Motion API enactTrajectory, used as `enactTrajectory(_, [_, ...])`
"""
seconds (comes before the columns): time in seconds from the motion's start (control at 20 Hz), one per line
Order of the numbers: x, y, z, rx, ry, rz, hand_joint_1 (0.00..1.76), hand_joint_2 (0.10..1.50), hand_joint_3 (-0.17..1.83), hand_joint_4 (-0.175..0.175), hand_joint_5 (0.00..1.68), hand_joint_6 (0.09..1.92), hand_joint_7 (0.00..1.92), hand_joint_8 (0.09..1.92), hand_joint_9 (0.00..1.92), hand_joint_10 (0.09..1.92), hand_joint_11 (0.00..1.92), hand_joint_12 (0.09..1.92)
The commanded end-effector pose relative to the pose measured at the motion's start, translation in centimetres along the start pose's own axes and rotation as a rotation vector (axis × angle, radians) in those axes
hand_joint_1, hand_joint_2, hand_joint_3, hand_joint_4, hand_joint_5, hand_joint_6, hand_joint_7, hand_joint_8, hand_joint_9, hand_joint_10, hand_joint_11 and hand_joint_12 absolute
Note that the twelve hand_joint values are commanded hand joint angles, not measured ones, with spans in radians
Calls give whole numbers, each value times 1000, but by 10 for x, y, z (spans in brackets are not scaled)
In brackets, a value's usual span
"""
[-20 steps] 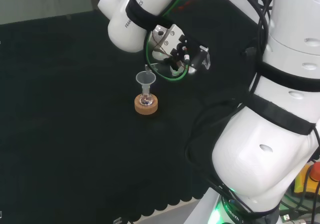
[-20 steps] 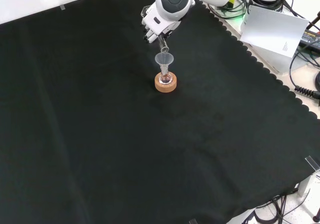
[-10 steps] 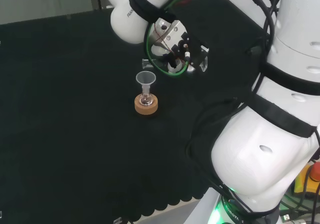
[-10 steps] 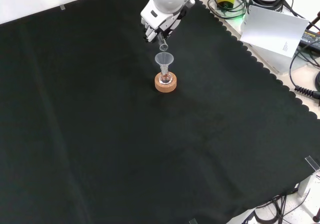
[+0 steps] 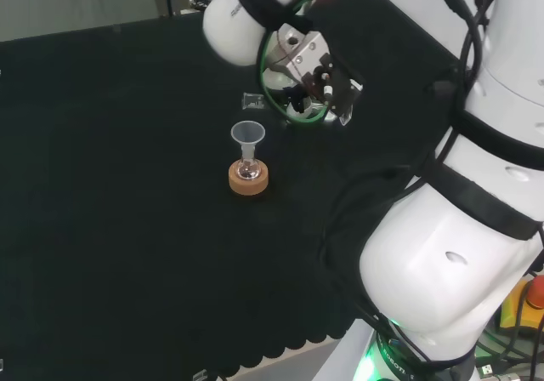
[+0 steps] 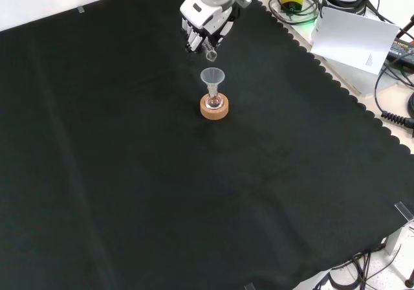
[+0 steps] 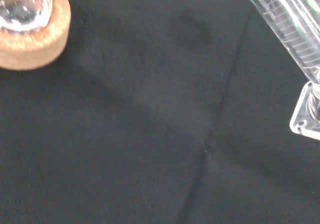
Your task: Pour the water from the graduated cylinder into the round-bottom flask.
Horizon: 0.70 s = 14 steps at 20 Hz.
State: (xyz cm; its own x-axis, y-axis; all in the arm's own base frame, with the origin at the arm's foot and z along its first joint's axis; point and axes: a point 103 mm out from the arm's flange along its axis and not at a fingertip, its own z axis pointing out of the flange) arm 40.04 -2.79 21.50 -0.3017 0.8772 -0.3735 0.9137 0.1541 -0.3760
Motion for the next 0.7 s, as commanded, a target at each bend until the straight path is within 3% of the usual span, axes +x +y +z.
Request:
enactTrajectory(0.05, [-24, -9, 13, -95, 211, 25, 1138, 1255, -175, -175, 890, 1177, 1463, 234, 1637, 87, 1340, 644])
enactTrajectory(0.35, [-40, -11, 20, -159, 349, 39, 1138, 1255, -175, -175, 890, 1177, 1462, 233, 1635, 87, 1341, 646])
enactTrajectory(0.7, [-47, -8, 28, -225, 448, 55, 1137, 1255, -175, -175, 889, 1178, 1461, 233, 1635, 87, 1342, 647])
